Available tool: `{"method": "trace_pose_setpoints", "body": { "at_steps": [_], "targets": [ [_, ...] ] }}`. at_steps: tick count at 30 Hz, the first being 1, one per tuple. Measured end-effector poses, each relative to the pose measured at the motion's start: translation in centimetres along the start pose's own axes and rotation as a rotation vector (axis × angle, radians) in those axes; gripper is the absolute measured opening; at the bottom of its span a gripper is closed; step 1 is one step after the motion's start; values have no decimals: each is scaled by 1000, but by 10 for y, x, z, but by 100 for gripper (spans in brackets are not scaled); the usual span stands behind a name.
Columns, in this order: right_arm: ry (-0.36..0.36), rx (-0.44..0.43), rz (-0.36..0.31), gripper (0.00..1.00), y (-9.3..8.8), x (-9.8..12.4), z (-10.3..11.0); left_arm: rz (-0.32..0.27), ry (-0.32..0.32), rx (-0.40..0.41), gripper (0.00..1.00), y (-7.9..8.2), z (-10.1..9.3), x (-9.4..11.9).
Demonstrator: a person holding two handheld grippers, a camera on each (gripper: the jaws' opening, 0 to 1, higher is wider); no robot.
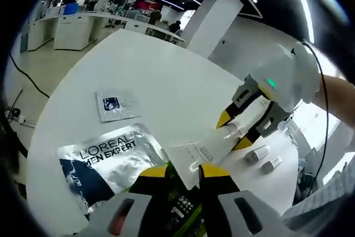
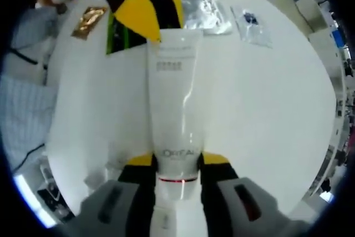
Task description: Arrange the skincare products in the storage area until every visible bottle or jar stands upright without overlapping.
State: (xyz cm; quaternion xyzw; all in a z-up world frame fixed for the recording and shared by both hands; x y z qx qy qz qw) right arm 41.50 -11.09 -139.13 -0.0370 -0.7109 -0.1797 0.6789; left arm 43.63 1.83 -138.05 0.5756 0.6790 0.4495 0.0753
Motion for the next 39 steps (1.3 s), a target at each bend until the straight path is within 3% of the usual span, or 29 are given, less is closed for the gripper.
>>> {"method": "trace_pose_setpoints", "body": {
  "at_steps": [4, 5, 7, 10, 16, 21, 24, 29, 32, 39],
  "targets": [
    [-6, -13, 3, 29, 0, 0, 0, -3, 16, 79, 18, 3, 6, -2],
    [-13, -22, 11, 28, 0, 0, 0, 5, 1, 157, 17, 3, 5, -2],
    [-24, -30, 23, 28, 0, -1, 1, 13, -4, 202, 17, 4, 5, -3],
    [-32, -38, 4, 27, -1, 1, 2, 24, -8, 180, 14, 4, 8, -3],
    [-69, -36, -30, 27, -3, 3, 4, 44, -44, 257, 14, 5, 9, -6],
    [-107, -36, -66, 27, -3, 4, 5, 52, -39, 244, 11, 4, 9, -7],
    [-162, -12, -85, 27, -2, 5, 6, 61, -45, 219, 11, 3, 7, -5],
    [-275, 31, -115, 27, -1, 9, 9, 65, -49, 250, 12, 3, 7, -5],
    [-313, 77, -134, 27, 0, 10, 11, 93, -72, 258, 11, -1, 4, -4],
    [-367, 77, -134, 27, -1, 11, 11, 111, -54, 269, 10, 0, 0, -4]
  ]
}}
Point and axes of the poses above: the point that each gripper's makers call its tool centre point, and the gripper's own axes: x roughly backward along the fingers, z roughly to its left, y roughly out of its top, the point moved 2 cm from there along x, roughly backward along the fingers, and after that the axes turned 13 degrees about -z, right-handed, at the moved point
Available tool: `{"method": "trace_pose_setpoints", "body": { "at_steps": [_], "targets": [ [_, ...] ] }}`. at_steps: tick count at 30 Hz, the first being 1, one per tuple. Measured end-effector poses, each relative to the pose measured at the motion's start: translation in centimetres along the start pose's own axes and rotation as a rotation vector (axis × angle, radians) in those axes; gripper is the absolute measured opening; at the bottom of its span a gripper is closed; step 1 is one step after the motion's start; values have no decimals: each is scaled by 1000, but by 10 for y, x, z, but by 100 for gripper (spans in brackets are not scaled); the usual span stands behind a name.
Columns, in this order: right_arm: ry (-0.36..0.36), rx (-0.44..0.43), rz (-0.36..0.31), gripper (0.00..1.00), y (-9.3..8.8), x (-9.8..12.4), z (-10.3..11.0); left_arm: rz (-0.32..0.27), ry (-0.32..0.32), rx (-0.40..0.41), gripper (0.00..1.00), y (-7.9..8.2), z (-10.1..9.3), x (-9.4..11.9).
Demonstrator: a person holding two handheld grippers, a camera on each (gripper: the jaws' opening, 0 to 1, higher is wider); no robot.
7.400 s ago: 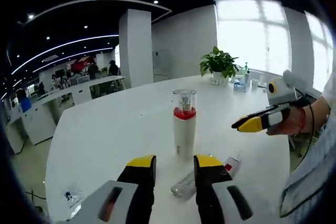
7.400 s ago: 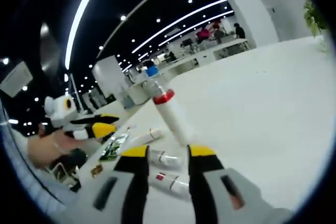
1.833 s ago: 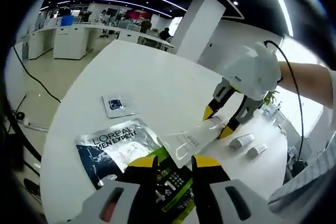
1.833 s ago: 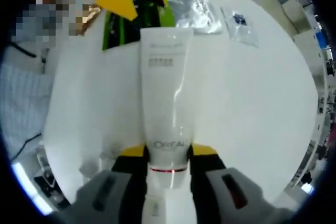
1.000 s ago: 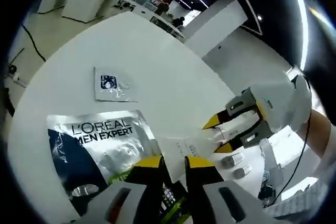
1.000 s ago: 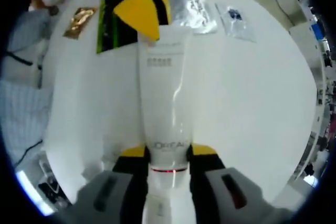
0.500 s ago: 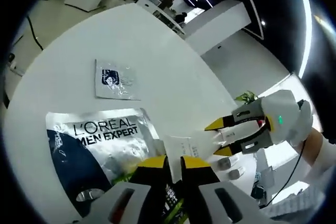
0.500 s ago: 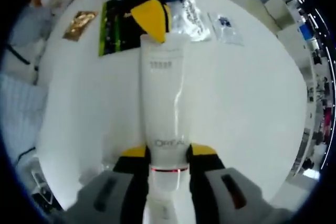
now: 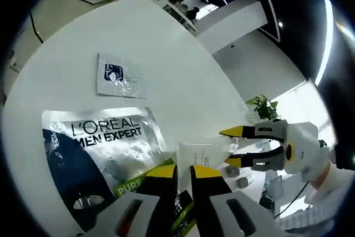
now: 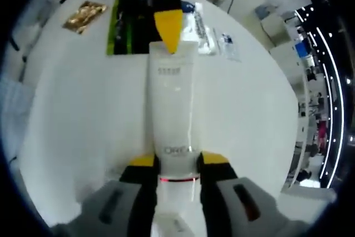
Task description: Arrange the skincare products in the storage area until every visible bottle or jar stands upright without overlapping.
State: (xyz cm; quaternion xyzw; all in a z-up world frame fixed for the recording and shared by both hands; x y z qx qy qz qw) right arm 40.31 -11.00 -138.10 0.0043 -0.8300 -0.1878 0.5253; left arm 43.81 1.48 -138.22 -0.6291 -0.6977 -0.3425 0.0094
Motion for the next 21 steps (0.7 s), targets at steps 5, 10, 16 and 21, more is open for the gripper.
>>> {"method": "trace_pose_setpoints", "body": {
  "at_steps": [5, 10, 16, 21],
  "targets": [
    [-32, -56, -40, 27, -3, 2, -2, -15, -32, -16, 6, 7, -11, 7],
    [-80, -79, -101, 27, -6, 6, 0, -45, -73, -16, 5, 10, -25, 12],
    [-125, -70, -123, 27, -5, 7, 1, -30, -51, -83, 4, 10, -31, 13],
    [-153, -75, -143, 27, -6, 8, 0, -24, -40, -93, 4, 12, -32, 13]
  ]
}}
Point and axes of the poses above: the point that each gripper's makers call its tool centre point, and the gripper's own axes: x roughly backward along the fingers, z roughly to its left, y roughly out of its top, the point moved 2 cm from there along x, roughly backward along the fingers, and after that the axes turned 13 degrees about -z, right-handed, at the moved point
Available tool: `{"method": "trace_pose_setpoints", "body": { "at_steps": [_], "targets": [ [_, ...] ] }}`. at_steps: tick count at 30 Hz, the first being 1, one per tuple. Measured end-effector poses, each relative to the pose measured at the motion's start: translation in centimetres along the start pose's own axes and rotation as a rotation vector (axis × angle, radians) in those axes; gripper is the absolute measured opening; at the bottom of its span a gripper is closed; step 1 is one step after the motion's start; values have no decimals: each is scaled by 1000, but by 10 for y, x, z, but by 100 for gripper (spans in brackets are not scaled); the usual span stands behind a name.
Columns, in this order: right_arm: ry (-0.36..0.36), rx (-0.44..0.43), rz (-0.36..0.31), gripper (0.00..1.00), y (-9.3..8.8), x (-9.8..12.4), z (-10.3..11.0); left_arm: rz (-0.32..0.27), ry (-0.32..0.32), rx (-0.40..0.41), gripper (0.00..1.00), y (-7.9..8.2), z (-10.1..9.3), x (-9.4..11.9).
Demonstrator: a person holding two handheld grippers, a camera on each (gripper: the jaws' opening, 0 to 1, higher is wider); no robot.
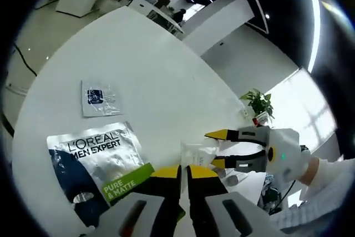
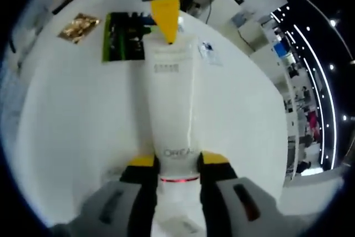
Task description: Arrange the skincare products in the storage area until every visible bottle or jar stands upright without overlapping.
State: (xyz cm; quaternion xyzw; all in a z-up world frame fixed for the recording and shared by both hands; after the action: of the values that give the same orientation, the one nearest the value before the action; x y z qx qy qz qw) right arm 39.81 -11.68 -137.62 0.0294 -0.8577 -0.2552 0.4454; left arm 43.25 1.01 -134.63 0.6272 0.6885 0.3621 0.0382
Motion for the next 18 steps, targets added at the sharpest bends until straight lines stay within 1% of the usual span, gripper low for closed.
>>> {"method": "trace_pose_setpoints", "body": {
  "at_steps": [2, 4, 7, 8, 9, 11, 12, 13, 15, 17, 18],
  "targets": [
    [-13, -4, -8, 27, 0, 0, 0, 2, 4, 20, 3, 1, -2, 1],
    [-29, -18, -21, 27, 0, 0, -1, -2, -3, 17, 3, 3, -8, 3],
    [-71, -65, -61, 28, 1, 1, -4, -13, -18, 9, 2, 7, -19, 5],
    [-87, -85, -68, 29, 0, 2, -5, -16, -31, 17, 2, 8, -23, 5],
    [-100, -100, -82, 29, 0, 1, -6, -22, -44, 42, 2, 11, -29, 6],
    [-113, -141, -107, 29, 1, 0, -5, -55, -56, 32, 2, 18, -37, 7],
    [-116, -187, -124, 30, 1, -1, -4, -66, -58, 26, 2, 21, -40, 7],
    [-112, -208, -143, 29, 4, -1, -2, -77, -55, 22, 2, 24, -44, 8],
    [-140, -202, -145, 29, 3, 1, -3, -79, -60, 2, 2, 27, -52, 8],
    [-200, -233, -165, 29, 4, 2, -6, -79, -59, -46, 2, 28, -58, 7],
    [-210, -238, -169, 29, 4, 3, -6, -80, -56, -77, 2, 30, -61, 7]
  ]
}}
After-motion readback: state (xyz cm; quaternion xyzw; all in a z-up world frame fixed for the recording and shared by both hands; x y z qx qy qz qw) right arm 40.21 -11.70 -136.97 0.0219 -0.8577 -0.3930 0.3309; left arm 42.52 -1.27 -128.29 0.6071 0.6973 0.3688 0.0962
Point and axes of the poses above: the point that each gripper's makers call its tool centre point, and the gripper's own axes: x roughly backward along the fingers, z roughly to its left, y roughly out of its top, the point moved 2 cm from there along x, roughly backward along the fingers, and after that the axes turned 13 degrees about -z, right-handed, at the moved point
